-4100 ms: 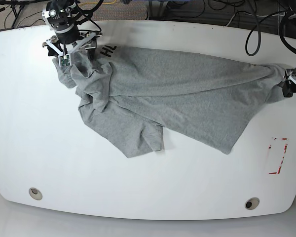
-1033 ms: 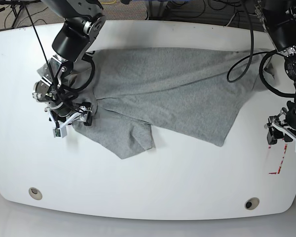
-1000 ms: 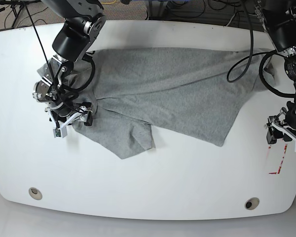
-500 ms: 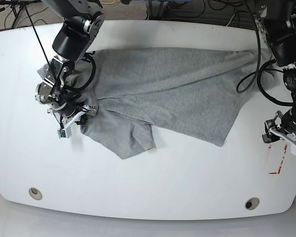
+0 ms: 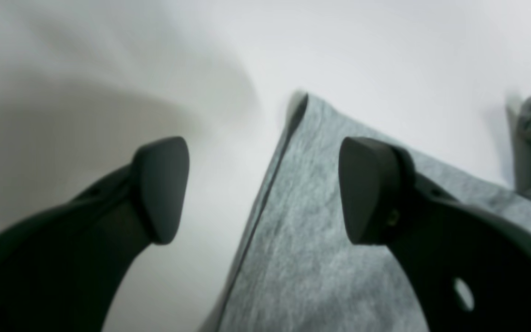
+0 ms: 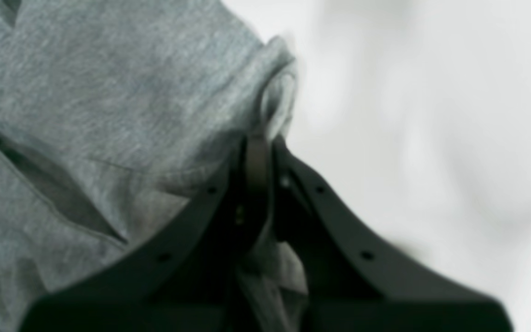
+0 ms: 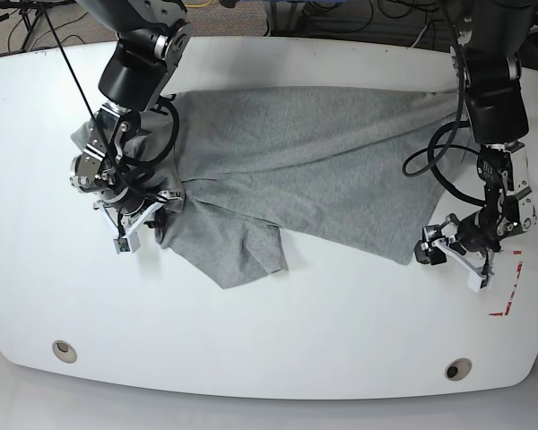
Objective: Layout the t-shirt on the table in an organized manner, then fold the t-shirt properly
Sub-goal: 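Move the left gripper to the shirt hem corner and grasp it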
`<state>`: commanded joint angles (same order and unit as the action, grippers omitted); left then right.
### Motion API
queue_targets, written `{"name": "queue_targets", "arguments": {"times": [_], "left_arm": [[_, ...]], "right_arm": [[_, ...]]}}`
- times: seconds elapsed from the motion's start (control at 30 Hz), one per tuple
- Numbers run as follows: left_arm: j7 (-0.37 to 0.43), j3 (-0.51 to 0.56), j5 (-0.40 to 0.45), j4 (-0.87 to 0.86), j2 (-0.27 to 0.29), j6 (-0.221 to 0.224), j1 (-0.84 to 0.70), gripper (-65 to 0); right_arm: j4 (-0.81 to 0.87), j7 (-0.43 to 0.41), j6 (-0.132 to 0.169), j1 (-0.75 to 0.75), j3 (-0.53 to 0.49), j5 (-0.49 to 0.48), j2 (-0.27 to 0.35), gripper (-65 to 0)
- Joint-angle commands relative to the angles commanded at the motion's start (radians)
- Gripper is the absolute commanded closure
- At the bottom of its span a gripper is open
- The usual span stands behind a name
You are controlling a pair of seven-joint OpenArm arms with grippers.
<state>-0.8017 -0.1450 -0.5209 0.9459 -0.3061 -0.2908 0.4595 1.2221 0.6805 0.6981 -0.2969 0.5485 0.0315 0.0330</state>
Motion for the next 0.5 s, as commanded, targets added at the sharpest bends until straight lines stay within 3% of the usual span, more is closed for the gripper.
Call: {"name": "queue_targets", "arguments": {"times": [0.27,0.5], "left_arm": [[0.034,0.011,0.000,-0.075,0.034,0.000,0.005,-47.9],[0.034,0.110,-0.005,-0.071,0.051,0.000,-0.002,-47.4]], "right_arm": [[0.000,0.000,0.000,0.000,0.002,0.000,0.000,0.0],[0.002,0.000,0.000,0.000,0.003,0.000,0.002,0.0]]}}
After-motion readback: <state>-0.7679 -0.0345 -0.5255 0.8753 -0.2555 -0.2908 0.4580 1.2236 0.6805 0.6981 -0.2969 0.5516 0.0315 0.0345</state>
